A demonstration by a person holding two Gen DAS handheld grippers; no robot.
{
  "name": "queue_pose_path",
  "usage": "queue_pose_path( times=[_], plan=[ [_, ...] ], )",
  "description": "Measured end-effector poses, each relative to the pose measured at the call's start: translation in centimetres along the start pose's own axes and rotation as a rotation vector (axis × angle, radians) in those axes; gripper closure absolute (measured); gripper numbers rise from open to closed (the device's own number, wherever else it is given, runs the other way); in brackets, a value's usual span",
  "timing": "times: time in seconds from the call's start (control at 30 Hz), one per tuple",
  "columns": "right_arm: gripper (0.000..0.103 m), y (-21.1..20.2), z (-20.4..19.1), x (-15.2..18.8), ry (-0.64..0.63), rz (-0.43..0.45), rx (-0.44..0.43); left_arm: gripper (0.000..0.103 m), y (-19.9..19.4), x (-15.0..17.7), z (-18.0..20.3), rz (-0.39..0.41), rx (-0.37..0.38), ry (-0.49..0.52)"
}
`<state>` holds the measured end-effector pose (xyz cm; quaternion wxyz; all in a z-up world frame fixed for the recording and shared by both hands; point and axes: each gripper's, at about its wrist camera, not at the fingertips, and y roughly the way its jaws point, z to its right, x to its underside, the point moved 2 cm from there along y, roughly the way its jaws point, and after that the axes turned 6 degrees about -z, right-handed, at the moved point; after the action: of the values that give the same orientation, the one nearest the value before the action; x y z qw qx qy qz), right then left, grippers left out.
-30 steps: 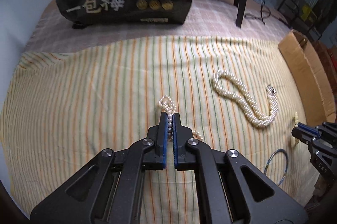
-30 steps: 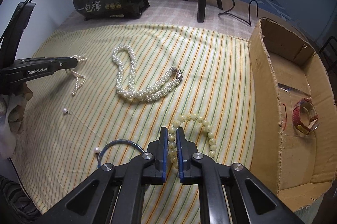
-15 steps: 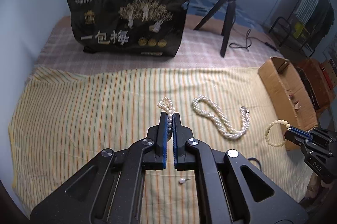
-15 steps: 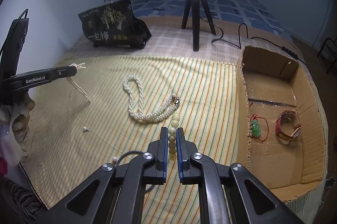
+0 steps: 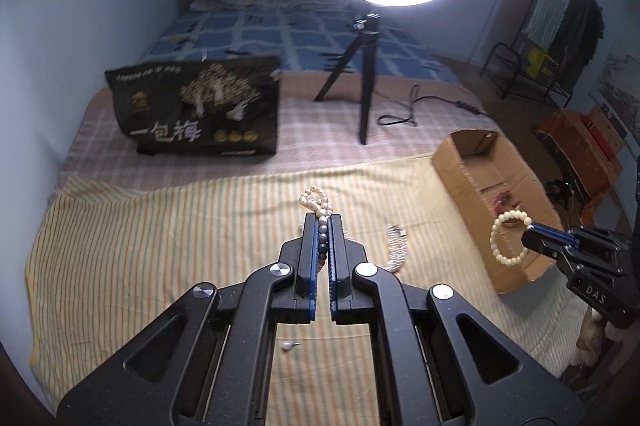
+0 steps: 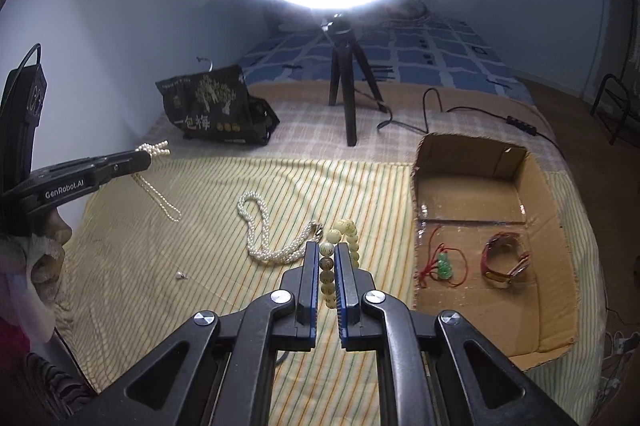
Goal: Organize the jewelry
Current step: 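Carry pearl strand and bead bracelet into the box while opening both tools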
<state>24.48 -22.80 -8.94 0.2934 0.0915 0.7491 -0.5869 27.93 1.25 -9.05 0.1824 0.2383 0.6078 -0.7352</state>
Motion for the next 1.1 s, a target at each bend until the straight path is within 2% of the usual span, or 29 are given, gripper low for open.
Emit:
queue_pose_path(
  times=[0.3,0.53,0.8,1.1],
  plan=[
    [0.098,-3.6,3.9,-0.3,0.072,0.071,0.019,0.101,-1.5,-0.8,5.4,0.036,0.071,0.060],
    [0.098,-5.3,7.5,0.3,0.128,0.093,0.050,0.101,-1.8,-1.2,9.9,0.048,0.118,0.109],
    [0.098,-6.4,11.1,1.5,0.178,0.093,0.084,0.101,-0.6,-1.1,14.5,0.029,0.176,0.148],
    [0.098,-5.7,14.7,2.7,0.242,0.059,0.095,0.101,1.2,-2.5,19.8,0.025,0.211,0.204]
  ],
)
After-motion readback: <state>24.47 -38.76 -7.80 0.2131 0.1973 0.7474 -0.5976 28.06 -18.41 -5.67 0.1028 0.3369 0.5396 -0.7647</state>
